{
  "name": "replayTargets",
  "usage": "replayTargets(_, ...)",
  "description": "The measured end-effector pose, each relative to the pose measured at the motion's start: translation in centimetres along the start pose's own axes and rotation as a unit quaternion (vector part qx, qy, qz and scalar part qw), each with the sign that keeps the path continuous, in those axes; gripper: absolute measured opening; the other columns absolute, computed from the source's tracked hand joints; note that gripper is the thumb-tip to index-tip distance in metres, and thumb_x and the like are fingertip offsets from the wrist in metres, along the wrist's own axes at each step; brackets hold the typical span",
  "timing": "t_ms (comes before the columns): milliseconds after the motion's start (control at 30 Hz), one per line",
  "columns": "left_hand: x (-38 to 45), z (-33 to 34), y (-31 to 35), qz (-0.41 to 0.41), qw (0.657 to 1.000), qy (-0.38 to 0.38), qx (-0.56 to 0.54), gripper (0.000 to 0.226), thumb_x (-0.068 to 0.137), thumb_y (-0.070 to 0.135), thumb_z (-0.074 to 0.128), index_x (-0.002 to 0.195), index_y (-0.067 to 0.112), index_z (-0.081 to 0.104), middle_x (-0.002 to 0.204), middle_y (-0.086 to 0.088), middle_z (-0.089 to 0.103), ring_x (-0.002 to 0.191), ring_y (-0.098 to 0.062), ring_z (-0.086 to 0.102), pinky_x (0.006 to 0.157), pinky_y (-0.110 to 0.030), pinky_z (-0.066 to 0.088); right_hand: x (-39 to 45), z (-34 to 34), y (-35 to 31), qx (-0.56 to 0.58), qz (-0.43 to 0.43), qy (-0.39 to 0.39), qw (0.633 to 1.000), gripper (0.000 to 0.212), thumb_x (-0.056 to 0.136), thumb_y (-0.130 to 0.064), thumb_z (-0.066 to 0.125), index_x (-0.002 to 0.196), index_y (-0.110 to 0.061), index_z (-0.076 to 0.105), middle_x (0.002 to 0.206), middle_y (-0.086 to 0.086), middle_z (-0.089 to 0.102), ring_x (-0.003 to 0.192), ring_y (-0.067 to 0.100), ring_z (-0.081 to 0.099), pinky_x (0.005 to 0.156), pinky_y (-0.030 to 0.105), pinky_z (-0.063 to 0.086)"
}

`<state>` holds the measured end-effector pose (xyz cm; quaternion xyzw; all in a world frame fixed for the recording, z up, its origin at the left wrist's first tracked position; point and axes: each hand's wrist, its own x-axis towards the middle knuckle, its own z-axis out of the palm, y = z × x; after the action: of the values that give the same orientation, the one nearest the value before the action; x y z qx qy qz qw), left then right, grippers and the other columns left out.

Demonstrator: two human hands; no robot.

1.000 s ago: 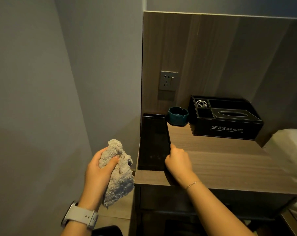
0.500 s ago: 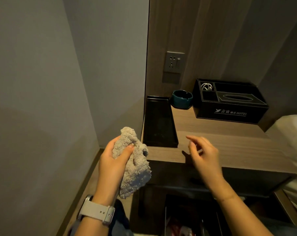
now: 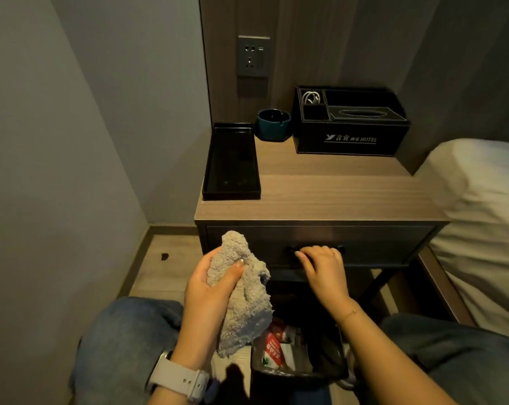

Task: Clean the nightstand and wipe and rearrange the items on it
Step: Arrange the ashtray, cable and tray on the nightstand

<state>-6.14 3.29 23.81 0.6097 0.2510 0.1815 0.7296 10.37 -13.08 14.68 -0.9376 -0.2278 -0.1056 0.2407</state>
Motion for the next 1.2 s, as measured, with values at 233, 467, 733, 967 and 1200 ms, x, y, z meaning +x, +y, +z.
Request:
replayTargets(233,0.5,3.3,4.7,0.114,0.982,-0.088,0.119,0.037,0.08,0.024,0.074,0.111,0.035,0.056,0.103,0.016,0.064,0.091,0.004,0.063,0.073,-0.019,0.052,-6.3,-1.0,-0.3,0.058,-0.006,0.038,0.998,0.033,0.09,-0.045,0.04,0.08,-0.029,0.068,0.074,-0.014,0.062,0.074,0.009,0.057,0.077,0.021,0.024)
replayTargets(467,5.8,9.0,3.9,0.37,0.808,-0.234,0.396,0.048,0.076,0.015,0.072,0.119,0.025,0.052,0.121,0.009,0.054,0.114,-0.013,0.048,0.095,-0.04,0.044,-12.7,-2.2,-0.3,0.047,-0.01,0.034,0.998,0.025,0.089,-0.044,0.044,0.076,-0.032,0.063,0.071,-0.016,0.06,0.073,0.004,0.054,0.075,0.018,0.022)
replayTargets(733,4.3,7.6,0.9,0.306,0.797,-0.252,0.455,0.035,0.089,0.029,0.062,0.124,0.031,0.057,0.124,0.016,0.055,0.119,-0.004,0.045,0.101,-0.032,0.04,-14.2,-2.4,-0.5,0.079,-0.015,0.057,0.995,0.027,0.09,-0.047,0.044,0.084,-0.034,0.066,0.079,-0.018,0.06,0.08,0.004,0.056,0.084,0.018,0.027)
replayTargets(967,-3.6,1.7,-1.8,0.227,0.919,-0.159,0.281,0.026,0.089,0.015,0.061,0.106,0.034,0.065,0.106,0.024,0.061,0.105,0.004,0.056,0.086,-0.01,0.044,-12.7,-1.7,-0.6,0.118,-0.009,0.114,0.986,0.018,0.088,-0.039,0.056,0.082,-0.026,0.065,0.081,-0.013,0.056,0.082,0.007,0.051,0.085,0.022,0.033)
replayTargets(1200,-1.1,-1.4,-8.8,0.051,0.931,-0.151,0.328,0.028,0.089,0.01,0.061,0.102,0.034,0.063,0.104,0.013,0.065,0.096,0.01,0.057,0.076,-0.004,0.043,-6.4,-0.5,-0.4,0.112,0.004,0.091,0.99,0.021,0.089,-0.039,0.054,0.081,-0.023,0.065,0.078,-0.01,0.054,0.081,0.011,0.05,0.085,0.022,0.028)
